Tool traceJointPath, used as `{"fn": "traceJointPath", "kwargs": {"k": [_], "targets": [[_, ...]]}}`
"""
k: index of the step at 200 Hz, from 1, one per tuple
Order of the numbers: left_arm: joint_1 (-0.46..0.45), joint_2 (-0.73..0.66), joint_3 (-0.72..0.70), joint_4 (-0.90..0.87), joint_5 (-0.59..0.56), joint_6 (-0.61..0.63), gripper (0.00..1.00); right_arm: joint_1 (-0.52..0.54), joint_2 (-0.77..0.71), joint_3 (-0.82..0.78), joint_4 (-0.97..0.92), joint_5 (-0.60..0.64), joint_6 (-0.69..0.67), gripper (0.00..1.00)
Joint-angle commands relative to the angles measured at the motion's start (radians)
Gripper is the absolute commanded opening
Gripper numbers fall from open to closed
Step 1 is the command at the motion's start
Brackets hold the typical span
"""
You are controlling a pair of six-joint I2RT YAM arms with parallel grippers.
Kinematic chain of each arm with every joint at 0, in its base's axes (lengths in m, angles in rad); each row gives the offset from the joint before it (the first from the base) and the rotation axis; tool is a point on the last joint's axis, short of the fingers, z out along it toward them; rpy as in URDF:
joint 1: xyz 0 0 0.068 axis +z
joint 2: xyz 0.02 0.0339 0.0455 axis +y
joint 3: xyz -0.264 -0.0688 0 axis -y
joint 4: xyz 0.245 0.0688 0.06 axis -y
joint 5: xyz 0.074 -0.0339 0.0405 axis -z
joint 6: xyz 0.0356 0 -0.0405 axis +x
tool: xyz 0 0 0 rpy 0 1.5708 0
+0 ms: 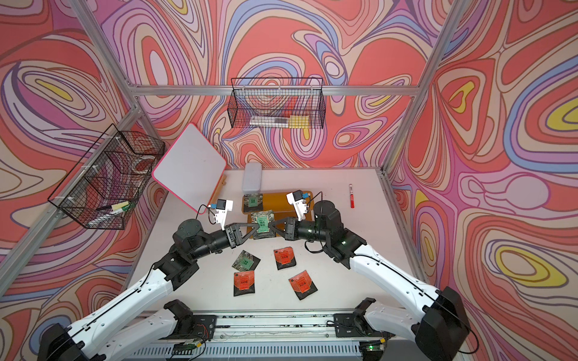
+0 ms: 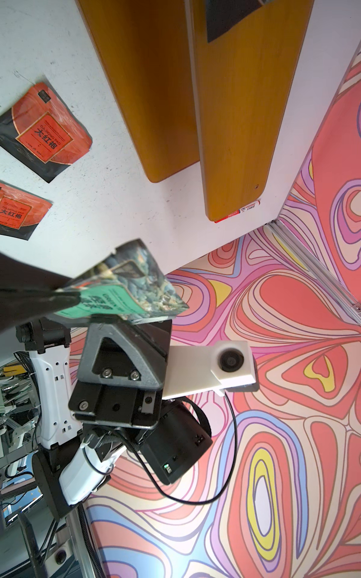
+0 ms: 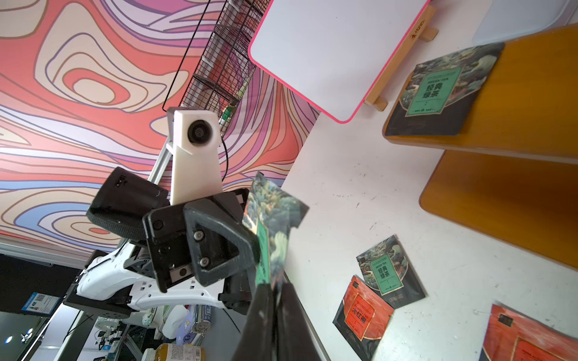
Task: Place the tea bags on the shelf by color
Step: Place the tea bag on the shelf.
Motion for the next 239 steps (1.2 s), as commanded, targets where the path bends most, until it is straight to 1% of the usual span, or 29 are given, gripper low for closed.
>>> {"fn": "traceJointPath", "kwargs": {"k": [1, 10, 19, 23, 28, 29, 31, 36, 54, 70, 95, 114, 139, 153, 182, 233, 239], "targets": [[0.01, 0.01, 0.036, 0.047, 0.03, 0.0, 0.0, -0.007, 0.004, 0.022, 0.02, -0.013, -0.001, 0.02], [0.013, 0.015, 0.04, 0.046, 0.027, 0.0, 0.0, -0.007, 0.006, 0.024, 0.021, -0.013, -0.001, 0.0], [0.015, 0.02, 0.042, 0.043, 0.024, 0.0, 0.14, -0.007, 0.01, 0.028, 0.021, -0.013, 0.0, 0.0], [0.015, 0.021, 0.045, 0.04, 0.021, -0.001, 0.23, -0.007, 0.013, 0.032, 0.019, -0.014, -0.001, 0.0], [0.018, 0.023, 0.047, 0.035, 0.016, -0.001, 0.41, -0.008, 0.016, 0.037, 0.013, -0.012, -0.003, 0.0], [0.018, 0.023, 0.048, 0.034, 0.015, -0.001, 0.42, -0.008, 0.017, 0.038, 0.012, -0.012, -0.004, 0.0], [0.019, 0.024, 0.049, 0.03, 0.014, 0.0, 0.51, -0.008, 0.018, 0.041, 0.008, -0.011, -0.004, 0.0], [0.02, 0.027, 0.055, 0.015, 0.005, 0.002, 0.63, -0.011, 0.024, 0.049, 0.0, -0.009, -0.008, 0.0], [0.032, 0.024, 0.085, -0.089, -0.047, 0.026, 0.85, -0.017, 0.045, 0.087, -0.045, 0.001, -0.031, 0.0], [0.042, 0.007, 0.101, -0.207, -0.138, 0.046, 0.99, -0.033, 0.072, 0.129, -0.095, 0.017, -0.044, 0.0], [0.052, -0.012, 0.142, -0.391, -0.281, 0.102, 0.99, -0.076, 0.131, 0.201, -0.175, 0.019, -0.066, 0.0], [0.054, -0.012, 0.176, -0.478, -0.356, 0.157, 0.99, -0.114, 0.202, 0.286, -0.28, 0.037, -0.105, 0.0], [0.053, 0.003, 0.221, -0.559, -0.436, 0.23, 0.99, -0.15, 0.291, 0.367, -0.359, 0.059, -0.147, 0.0], [0.054, 0.007, 0.231, -0.569, -0.471, 0.263, 0.99, -0.163, 0.338, 0.407, -0.399, 0.08, -0.169, 0.0], [0.054, 0.012, 0.232, -0.596, -0.519, 0.307, 0.99, -0.186, 0.424, 0.478, -0.442, 0.078, -0.198, 0.0], [0.054, 0.022, 0.194, -0.582, -0.534, 0.33, 0.99, -0.224, 0.532, 0.551, -0.459, 0.035, -0.203, 0.0], [0.054, 0.02, 0.188, -0.549, -0.536, 0.332, 0.99, -0.23, 0.541, 0.556, -0.459, 0.03, -0.204, 0.0]]}}
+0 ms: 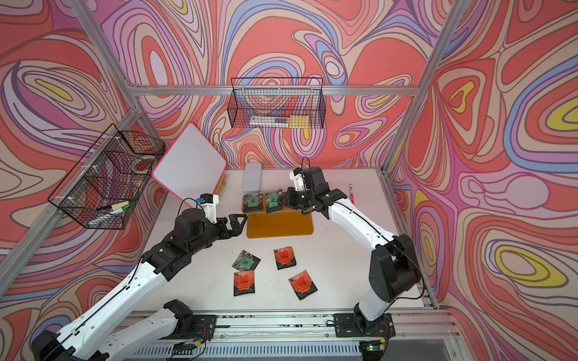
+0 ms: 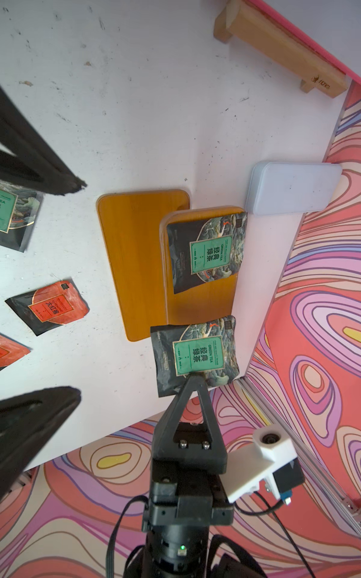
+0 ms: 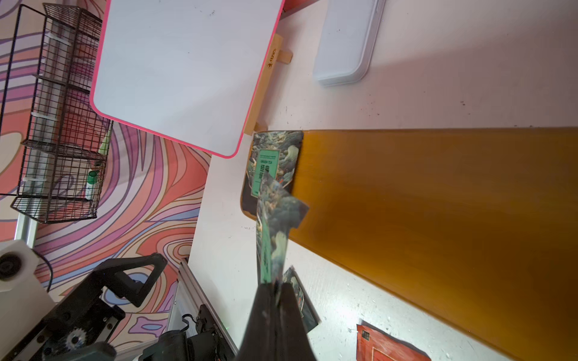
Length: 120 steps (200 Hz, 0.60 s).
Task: Place the tea bags on the shelf by color
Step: Place the tea bag on the shelf.
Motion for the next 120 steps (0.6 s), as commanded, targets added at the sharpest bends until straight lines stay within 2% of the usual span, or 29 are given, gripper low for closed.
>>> {"fn": "traceJointPath", "kwargs": {"k": [1, 120], "targets": [[0.005, -0.002, -0.024, 0.015, -0.03, 0.036, 0.99, -0.022, 0.03, 0.039, -0.024, -0.026, -0.022, 0.0], [0.006, -0.04, -0.12, 0.07, -0.047, 0.006, 0.99, -0.043, 0.164, 0.145, -0.065, -0.07, -0.03, 0.0]]}}
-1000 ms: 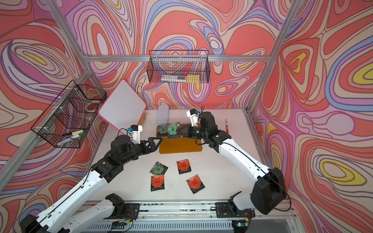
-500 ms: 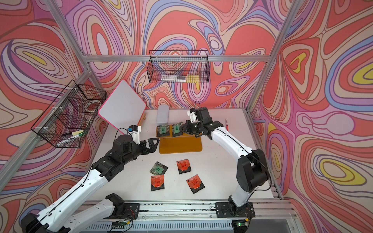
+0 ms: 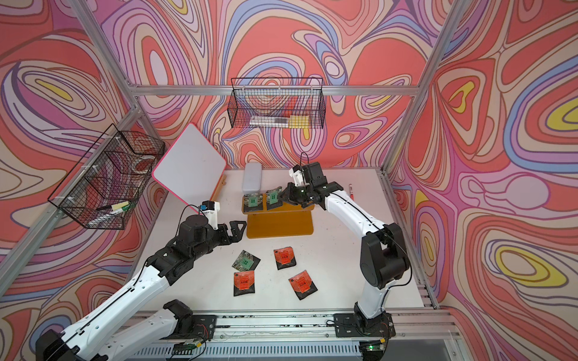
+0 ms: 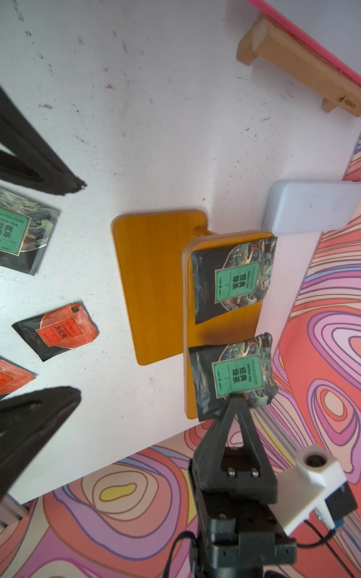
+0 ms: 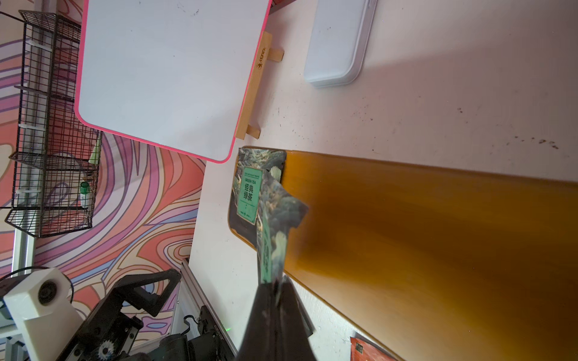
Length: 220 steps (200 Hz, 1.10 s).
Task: Place the tea bags on the shelf by color
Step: Place the tea bag on the shelf.
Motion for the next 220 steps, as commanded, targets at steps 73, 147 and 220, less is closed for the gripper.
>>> {"fn": "traceJointPath", "kwargs": {"k": [73, 147, 220], "targets": [[0.005, -0.01, -0.024, 0.041, -0.023, -0.001, 0.99, -0.017, 0.095, 0.062, -0.034, -0.025, 0.014, 0.0], [0.005, -0.014, -0.037, 0.046, -0.028, -0.003, 0.99, -0.025, 0.134, 0.09, -0.085, -0.009, -0.006, 0.0], [0.005, -0.041, -0.067, 0.051, -0.028, -0.018, 0.99, -0.024, 0.168, 0.13, -0.155, 0.016, -0.043, 0.04]]}}
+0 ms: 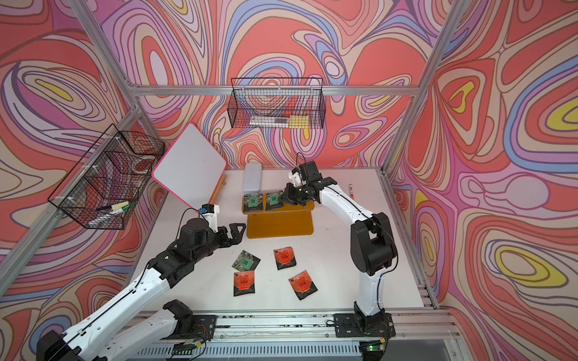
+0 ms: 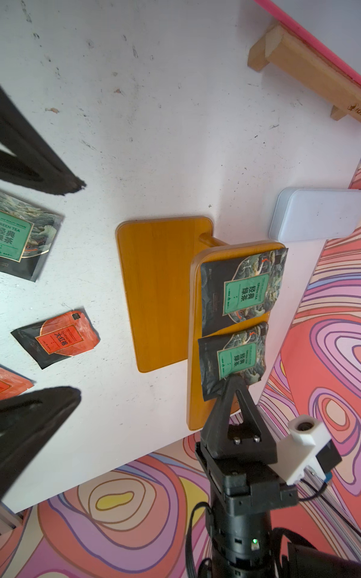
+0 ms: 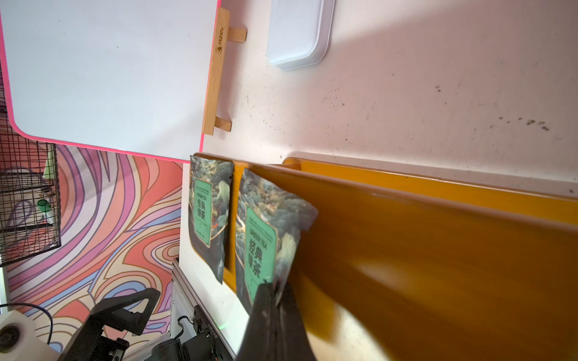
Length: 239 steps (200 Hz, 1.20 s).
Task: Place the tea bags on the shelf by color
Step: Place the tea bag on the shelf.
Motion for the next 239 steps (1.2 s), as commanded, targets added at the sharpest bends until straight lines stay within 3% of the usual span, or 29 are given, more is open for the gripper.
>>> {"fn": "traceJointPath", "kwargs": {"k": [1, 81, 142, 239], "targets": [[0.005, -0.02, -0.011, 0.02, -0.015, -0.008, 0.99, -0.007, 0.031, 0.014, -0.036, 0.018, -0.025, 0.04], [0.005, -0.023, -0.022, 0.03, -0.015, -0.012, 0.99, -0.007, 0.054, 0.052, -0.093, 0.039, -0.055, 0.1], [0.005, -0.021, -0.023, 0.035, -0.018, -0.009, 0.99, -0.007, 0.063, 0.087, -0.136, 0.053, -0.072, 0.24], [0.006, -0.027, -0.029, -0.006, -0.015, 0.005, 0.99, -0.007, 0.006, 0.09, -0.176, 0.112, -0.089, 0.3]]}}
